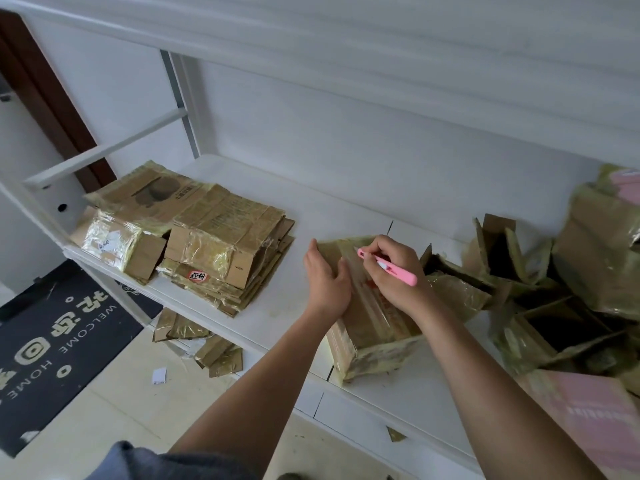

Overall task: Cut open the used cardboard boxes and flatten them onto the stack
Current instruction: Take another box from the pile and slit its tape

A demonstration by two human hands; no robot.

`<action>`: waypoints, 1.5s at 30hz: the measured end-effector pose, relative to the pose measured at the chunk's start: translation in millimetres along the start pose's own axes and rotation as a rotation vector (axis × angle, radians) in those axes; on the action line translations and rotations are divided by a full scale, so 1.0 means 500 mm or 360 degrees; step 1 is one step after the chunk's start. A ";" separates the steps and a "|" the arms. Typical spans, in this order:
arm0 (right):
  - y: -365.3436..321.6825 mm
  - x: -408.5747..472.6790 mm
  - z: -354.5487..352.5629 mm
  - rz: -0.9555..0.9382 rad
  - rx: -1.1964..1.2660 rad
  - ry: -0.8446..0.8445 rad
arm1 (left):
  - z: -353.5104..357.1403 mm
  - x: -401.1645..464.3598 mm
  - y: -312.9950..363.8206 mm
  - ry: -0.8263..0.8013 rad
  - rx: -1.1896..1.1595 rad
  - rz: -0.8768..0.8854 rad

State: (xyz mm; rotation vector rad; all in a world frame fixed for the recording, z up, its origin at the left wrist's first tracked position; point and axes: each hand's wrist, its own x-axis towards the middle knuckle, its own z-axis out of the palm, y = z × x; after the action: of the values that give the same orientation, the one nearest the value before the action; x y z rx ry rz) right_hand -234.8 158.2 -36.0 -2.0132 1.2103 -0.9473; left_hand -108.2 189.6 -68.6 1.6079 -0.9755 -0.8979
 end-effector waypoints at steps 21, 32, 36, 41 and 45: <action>-0.044 -0.267 -0.090 0.0126 0.0106 -0.0076 | 0.014 -0.004 0.015 0.0018 0.0126 -0.0055; -0.008 -0.307 -0.137 0.0223 0.0607 0.0847 | 0.022 -0.029 0.056 0.0180 0.0379 -0.0237; 0.024 -0.313 -0.117 0.0305 0.0729 0.1090 | 0.034 -0.066 0.070 0.0291 0.0834 -0.0340; 0.055 -0.325 -0.111 0.0536 0.0847 0.1378 | 0.033 -0.077 0.068 0.0122 0.1193 0.0705; 0.070 -0.299 -0.119 0.0666 0.1334 0.1384 | 0.057 -0.073 0.056 -0.0399 0.1439 0.1068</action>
State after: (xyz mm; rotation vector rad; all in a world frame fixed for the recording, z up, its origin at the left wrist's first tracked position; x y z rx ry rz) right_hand -349.2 271.9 -69.7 -0.6451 1.2422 -1.7875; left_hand -153.0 207.7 -44.2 1.6751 -2.1400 -0.1616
